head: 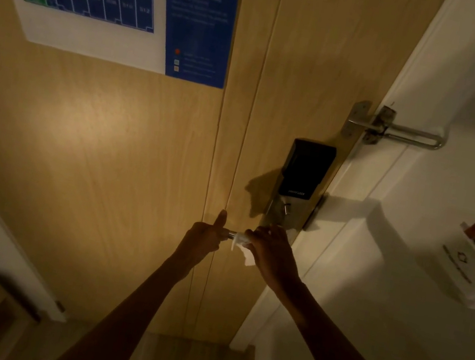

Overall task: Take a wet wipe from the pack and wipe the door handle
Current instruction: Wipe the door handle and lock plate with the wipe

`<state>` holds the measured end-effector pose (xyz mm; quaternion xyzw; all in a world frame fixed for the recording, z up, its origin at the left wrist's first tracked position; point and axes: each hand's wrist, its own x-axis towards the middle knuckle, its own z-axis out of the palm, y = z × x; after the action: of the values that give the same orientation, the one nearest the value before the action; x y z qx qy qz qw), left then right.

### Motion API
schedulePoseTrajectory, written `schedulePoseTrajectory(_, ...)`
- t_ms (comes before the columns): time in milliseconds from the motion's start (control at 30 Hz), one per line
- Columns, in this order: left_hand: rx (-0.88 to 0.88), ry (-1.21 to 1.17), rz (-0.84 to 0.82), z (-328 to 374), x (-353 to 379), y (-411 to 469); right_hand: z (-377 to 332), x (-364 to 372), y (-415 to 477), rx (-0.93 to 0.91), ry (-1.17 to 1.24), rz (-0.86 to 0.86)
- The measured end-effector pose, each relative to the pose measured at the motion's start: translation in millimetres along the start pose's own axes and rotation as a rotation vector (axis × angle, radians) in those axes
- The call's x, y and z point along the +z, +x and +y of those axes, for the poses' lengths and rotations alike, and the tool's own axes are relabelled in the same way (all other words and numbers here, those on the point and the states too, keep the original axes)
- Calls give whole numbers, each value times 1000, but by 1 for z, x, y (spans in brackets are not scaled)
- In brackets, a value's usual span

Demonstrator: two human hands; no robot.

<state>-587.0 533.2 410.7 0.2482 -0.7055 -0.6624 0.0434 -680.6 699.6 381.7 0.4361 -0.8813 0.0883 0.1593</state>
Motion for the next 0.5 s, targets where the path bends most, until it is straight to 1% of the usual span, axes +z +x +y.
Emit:
schedulePoseTrajectory(133,-26,-54,-77,7,-6,-2,17,-19,-9,8,37,55)
schedulePoseTrajectory(200,-27,-51,-86,9,-6,-3,14,-16,-8,45,41,60)
schedulePoseTrajectory(333,-29,-53,-92,14,-5,-2,-10,-2,1,37,58,56)
schedulePoseTrajectory(500,-42,-30,-114,17,-6,-4,8,-21,-10,7,44,99)
